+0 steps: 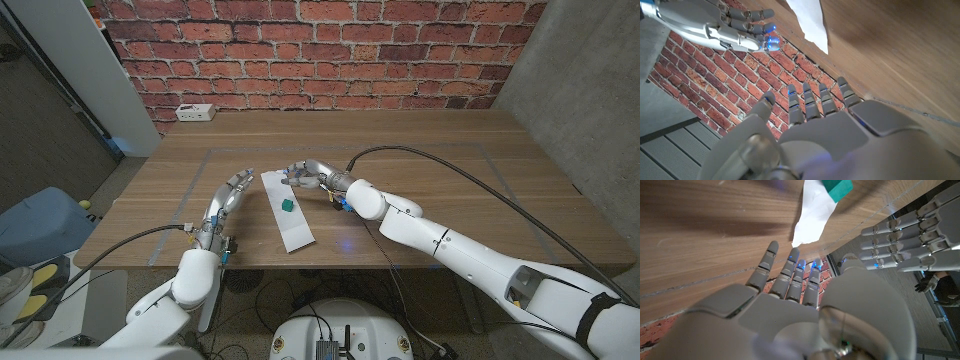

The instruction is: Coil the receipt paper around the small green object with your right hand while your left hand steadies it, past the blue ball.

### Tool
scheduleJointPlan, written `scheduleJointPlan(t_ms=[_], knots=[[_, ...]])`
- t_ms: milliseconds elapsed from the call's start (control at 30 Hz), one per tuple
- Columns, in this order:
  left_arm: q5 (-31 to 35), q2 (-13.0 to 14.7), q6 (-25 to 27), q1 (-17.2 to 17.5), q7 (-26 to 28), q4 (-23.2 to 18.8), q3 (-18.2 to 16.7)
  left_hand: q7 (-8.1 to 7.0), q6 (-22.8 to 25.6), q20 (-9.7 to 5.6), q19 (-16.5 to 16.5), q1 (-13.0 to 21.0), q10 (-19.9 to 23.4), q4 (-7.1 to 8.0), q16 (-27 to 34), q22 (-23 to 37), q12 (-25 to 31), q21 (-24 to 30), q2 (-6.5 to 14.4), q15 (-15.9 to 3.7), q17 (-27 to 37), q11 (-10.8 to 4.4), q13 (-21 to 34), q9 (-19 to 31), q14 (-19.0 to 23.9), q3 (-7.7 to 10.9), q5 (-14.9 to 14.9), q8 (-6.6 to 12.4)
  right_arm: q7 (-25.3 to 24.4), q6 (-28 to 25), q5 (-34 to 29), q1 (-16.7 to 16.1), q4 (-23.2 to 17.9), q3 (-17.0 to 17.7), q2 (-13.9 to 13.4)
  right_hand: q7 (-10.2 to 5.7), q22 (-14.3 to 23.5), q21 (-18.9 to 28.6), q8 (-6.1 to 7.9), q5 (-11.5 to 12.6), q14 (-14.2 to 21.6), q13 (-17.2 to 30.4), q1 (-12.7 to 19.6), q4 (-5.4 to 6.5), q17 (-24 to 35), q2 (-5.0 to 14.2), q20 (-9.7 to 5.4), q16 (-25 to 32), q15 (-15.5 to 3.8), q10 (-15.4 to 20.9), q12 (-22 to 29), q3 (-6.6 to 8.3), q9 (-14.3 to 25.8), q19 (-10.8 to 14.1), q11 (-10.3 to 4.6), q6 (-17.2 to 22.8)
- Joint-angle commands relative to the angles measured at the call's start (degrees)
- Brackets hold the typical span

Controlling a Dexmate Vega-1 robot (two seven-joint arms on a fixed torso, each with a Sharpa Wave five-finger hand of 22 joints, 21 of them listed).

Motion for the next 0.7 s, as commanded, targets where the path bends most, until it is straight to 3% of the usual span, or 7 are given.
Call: scheduleJointPlan(t_ms=[33,200,533,700], knots=[[11.9,-0.7,9.3,3.2,6.4,-7.1,3.4,0.26,5.7,0.95,0.1,1.6,4.1,-0.99,-0.3,0.2,0.9,0.2,0.7,-0.47,0.1,-1.12,0.3,0.2,0.9,1.47,-0.1,1.00,2.8,2.2,1.4,3.8,3.4,-0.1,-0.1,-0.41,0.2,-0.1,-0.25,-0.5,-0.9,0.0,0.3,-0.15,0.1,0.90,-0.23,-0.3,-2.33,-0.5,0.0,0.56,0.0,0.1,-0.14,-0.7],[17.3,-2.1,14.9,4.4,8.7,-10.5,6.7,0.96,11.5,1.15,-0.2,2.7,8.3,-1.95,-0.2,0.2,1.4,0.0,0.8,-1.19,0.1,-1.42,0.3,0.2,1.9,2.45,-0.2,1.58,4.9,3.2,1.5,5.6,4.9,-0.4,-0.8,-0.57,0.2,-0.2,-0.53,-0.9,-2.2,-0.1,0.5,-0.52,0.0,1.19,-0.47,-0.7,-2.01,-1.4,-0.3,0.77,0.0,-0.1,-0.01,-1.6],[23.3,-3.0,23.3,5.6,10.3,-14.4,11.2,0.90,13.2,1.11,-0.8,3.3,9.8,-2.46,-0.2,0.2,1.3,-0.2,0.8,-1.36,0.1,-1.73,0.3,0.2,2.1,2.53,-0.3,1.27,7.7,7.6,3.0,7.9,9.7,-0.5,-0.5,-0.73,0.2,-0.4,-0.59,-1.4,-3.0,-0.2,0.3,-0.68,0.0,1.45,-0.57,-1.0,-1.71,-2.1,-0.5,0.83,0.0,-0.3,-0.31,-2.1],[25.4,-3.9,27.0,6.6,11.8,-16.0,12.9,2.03,14.9,1.14,-0.8,3.5,11.1,-2.58,0.0,0.2,1.3,-0.3,0.8,-1.43,0.1,-1.58,0.3,0.2,2.5,2.43,-0.4,1.29,8.8,9.2,3.4,8.7,11.5,-0.6,-0.2,-0.74,0.3,-0.5,-0.62,-1.7,-3.4,-0.2,0.1,-0.77,-0.1,1.53,-0.57,-1.0,-1.74,-2.4,-0.6,0.82,0.0,-0.5,-0.10,-2.4]])
